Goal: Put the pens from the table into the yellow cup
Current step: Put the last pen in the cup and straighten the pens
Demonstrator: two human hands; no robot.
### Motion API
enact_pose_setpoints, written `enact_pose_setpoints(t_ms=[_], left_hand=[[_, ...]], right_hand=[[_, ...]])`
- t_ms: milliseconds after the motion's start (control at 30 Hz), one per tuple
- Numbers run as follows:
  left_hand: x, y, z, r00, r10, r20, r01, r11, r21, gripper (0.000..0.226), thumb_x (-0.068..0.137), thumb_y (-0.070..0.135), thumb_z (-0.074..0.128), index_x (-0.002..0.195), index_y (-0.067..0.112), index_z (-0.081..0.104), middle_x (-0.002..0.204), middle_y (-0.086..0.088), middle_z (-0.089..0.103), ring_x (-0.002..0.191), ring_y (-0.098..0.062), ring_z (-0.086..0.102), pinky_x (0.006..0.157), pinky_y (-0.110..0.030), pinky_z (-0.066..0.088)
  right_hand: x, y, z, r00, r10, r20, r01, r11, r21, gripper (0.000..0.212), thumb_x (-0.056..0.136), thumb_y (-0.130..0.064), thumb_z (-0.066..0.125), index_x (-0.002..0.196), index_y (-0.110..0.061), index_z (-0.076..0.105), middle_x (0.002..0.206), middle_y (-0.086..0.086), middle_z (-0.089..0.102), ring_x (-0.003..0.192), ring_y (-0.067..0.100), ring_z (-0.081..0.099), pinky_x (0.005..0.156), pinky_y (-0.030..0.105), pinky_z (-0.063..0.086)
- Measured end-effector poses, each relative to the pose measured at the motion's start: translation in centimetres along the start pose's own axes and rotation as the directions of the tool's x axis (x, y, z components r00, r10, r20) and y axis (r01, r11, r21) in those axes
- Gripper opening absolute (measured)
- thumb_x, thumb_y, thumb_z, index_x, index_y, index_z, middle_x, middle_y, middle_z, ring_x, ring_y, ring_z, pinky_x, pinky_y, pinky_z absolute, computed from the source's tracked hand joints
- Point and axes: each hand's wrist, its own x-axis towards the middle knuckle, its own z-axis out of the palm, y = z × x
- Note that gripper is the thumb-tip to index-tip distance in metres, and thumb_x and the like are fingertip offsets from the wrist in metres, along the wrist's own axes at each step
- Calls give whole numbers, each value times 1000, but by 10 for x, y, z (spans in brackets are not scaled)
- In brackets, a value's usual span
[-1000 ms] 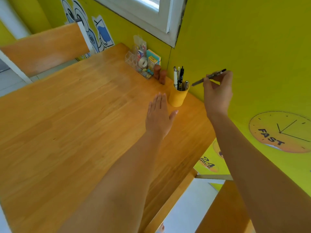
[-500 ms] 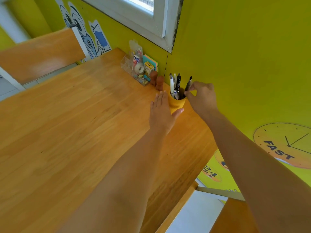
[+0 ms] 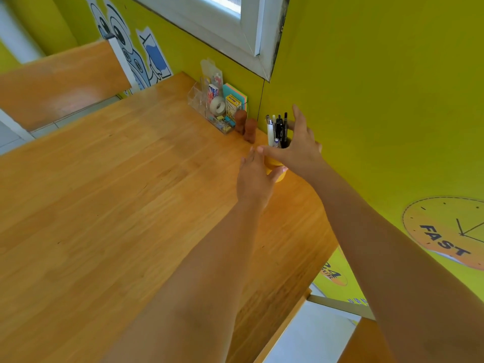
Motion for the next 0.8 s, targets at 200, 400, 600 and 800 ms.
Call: enact_pose_setpoints(t_ms=[200,400,600,800], left_hand=[[-4,5,-7,999,27,23,-27,1000,8,75,90,51,57,151,17,29,158,-5,33,152,-18,12,125,-38,10],[-15,20,-18,994,-52,97,48,998,45,75,94,47,53,154,15,22,164,-7,16,153,-23,4,124,-39,13],[-16,20,-19,994,-40,104,37,999,32,75,94,48,52,154,15,21,164,-7,16,153,-23,4,123,-39,12],[-11,12,-11,998,-7,61,6,1000,5,73,92,50,56,151,17,29,160,-9,26,153,-23,5,124,-39,11]], right_hand=[[27,-3,14,993,111,-38,-101,975,196,52,52,-75,63,82,-34,51,95,1,61,106,28,56,96,60,43],[33,-12,10,916,258,-307,-192,954,229,34,77,-37,67,93,-21,41,95,-1,61,113,27,50,83,40,25],[28,-7,5,939,296,-175,-283,954,93,53,79,-48,68,118,-18,50,117,3,58,129,26,36,98,46,26],[9,7,12,967,199,-160,-151,951,270,58,64,-61,70,107,-28,52,100,-8,61,113,24,55,98,58,42]])
